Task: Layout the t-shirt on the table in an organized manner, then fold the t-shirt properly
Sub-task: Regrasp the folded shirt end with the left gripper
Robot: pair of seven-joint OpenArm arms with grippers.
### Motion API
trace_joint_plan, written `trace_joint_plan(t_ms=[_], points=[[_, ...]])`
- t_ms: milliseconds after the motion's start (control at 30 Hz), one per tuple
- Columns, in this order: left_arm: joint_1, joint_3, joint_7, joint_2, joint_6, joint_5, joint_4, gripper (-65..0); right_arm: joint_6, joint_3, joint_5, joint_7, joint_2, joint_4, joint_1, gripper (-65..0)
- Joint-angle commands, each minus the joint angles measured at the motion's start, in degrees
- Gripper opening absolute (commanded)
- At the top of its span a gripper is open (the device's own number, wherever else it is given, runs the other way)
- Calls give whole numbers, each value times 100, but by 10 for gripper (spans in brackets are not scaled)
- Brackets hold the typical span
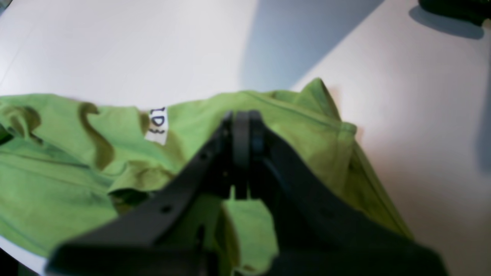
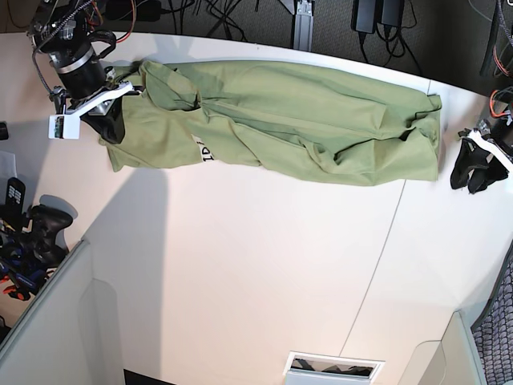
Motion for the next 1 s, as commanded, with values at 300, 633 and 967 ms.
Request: trace_joint_plan(t_ms=[300, 633, 967], points=[[345, -79, 551, 337, 50, -573, 83, -318, 24, 35, 72, 118, 76, 74, -103, -650], [424, -79, 511, 564, 48, -476, -96, -318, 24, 35, 179, 15, 76, 74, -103, -650], [205, 0, 564, 577, 28, -678, -782, -318, 24, 35, 223, 17, 76, 74, -101, -650]])
